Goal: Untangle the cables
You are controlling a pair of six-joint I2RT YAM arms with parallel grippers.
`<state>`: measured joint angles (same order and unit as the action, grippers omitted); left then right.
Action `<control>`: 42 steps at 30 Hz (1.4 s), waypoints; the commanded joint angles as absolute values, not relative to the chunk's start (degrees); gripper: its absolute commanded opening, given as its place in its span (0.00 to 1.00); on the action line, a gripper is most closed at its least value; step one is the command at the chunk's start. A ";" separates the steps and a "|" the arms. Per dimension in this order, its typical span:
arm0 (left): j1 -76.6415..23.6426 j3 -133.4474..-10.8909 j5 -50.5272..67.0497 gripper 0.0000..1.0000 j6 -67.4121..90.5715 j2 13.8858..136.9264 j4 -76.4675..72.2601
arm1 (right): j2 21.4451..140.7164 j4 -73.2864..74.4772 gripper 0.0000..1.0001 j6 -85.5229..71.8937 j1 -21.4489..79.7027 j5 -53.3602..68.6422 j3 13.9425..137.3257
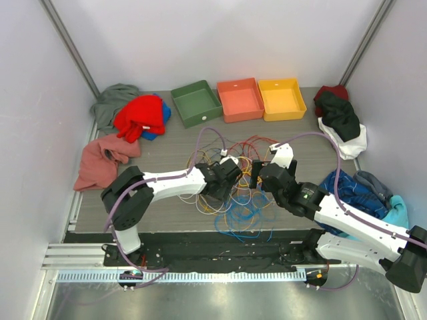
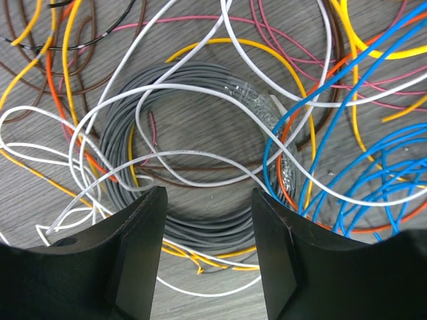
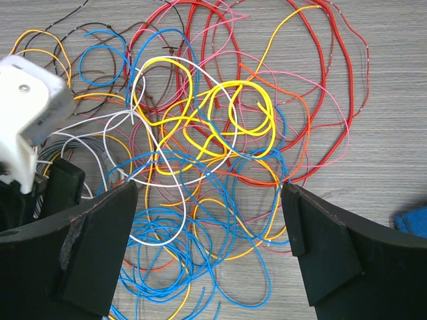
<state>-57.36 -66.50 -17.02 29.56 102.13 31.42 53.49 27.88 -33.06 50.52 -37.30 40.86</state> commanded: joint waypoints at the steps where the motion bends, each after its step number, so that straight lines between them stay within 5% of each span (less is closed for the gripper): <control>1: -57.22 -67.33 -18.72 0.57 29.79 103.01 28.21 | 52.38 26.54 0.98 -32.78 50.63 -38.76 40.87; 5: -56.78 -66.80 -19.16 0.56 30.32 104.94 26.55 | 53.00 26.46 0.97 -32.87 50.63 -38.58 40.87; 12: -56.69 -65.65 -19.86 0.26 30.94 104.94 24.78 | 53.17 26.63 0.97 -32.78 50.62 -38.85 40.78; 15: -56.60 -65.39 -20.39 0.24 30.76 104.77 24.61 | 53.52 26.72 0.98 -32.87 50.62 -38.58 40.87; 19: -56.60 -65.04 -20.92 0.25 30.94 104.68 24.70 | 53.88 26.72 0.98 -33.22 50.54 -38.41 40.87; 24: -56.69 -63.99 -22.32 0.46 31.03 102.66 24.26 | 53.35 26.63 0.98 -33.22 50.62 -38.50 40.52; 27: -56.69 -63.90 -23.20 0.49 30.59 102.30 23.99 | 53.52 26.72 0.97 -33.31 50.63 -38.41 40.52; 42: -56.51 -67.32 -24.17 0.46 29.71 107.66 20.39 | 53.35 26.81 0.97 -33.22 50.62 -38.23 40.17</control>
